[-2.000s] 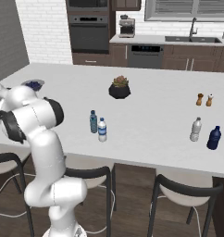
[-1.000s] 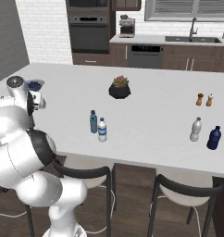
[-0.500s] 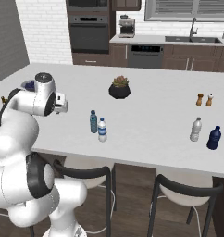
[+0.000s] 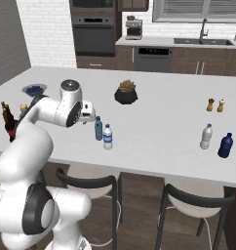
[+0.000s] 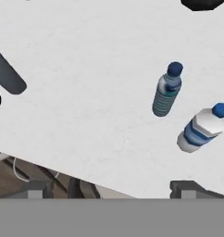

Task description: Move the plastic bottles in the middle to the plastics group, and the glass bottles in the middle to the glass group.

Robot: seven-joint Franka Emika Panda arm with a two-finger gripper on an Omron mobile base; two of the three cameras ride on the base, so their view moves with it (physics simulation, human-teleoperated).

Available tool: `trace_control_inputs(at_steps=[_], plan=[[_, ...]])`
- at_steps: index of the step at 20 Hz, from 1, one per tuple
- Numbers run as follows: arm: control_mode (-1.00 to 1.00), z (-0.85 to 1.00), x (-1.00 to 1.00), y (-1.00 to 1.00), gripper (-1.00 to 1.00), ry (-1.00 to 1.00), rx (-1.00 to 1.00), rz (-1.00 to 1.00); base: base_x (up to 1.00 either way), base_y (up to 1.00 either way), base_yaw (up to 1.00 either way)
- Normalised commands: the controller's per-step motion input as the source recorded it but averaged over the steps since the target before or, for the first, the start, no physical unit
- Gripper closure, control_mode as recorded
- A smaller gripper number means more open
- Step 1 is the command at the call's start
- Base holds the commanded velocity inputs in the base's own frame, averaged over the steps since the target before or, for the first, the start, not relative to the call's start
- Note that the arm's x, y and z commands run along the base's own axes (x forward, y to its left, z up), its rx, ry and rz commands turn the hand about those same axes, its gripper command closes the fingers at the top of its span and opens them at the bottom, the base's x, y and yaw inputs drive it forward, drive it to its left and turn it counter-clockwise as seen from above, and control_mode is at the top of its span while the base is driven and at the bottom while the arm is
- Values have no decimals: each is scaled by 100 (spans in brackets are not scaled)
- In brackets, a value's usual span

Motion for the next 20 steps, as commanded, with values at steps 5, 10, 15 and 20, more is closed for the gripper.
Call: trace_control_inputs(at_steps=[5, 10, 15, 20], plan=[[-100, 0, -1, -94, -100, 0, -2, -2, 0, 0, 0], [-100, 0, 0, -78, -100, 0, 0, 0, 0, 0, 0], [-100, 0, 0, -49, -100, 0, 0, 0, 0, 0, 0], [-100, 0, 0, -15, -100, -1, 0, 0, 0, 0, 0]])
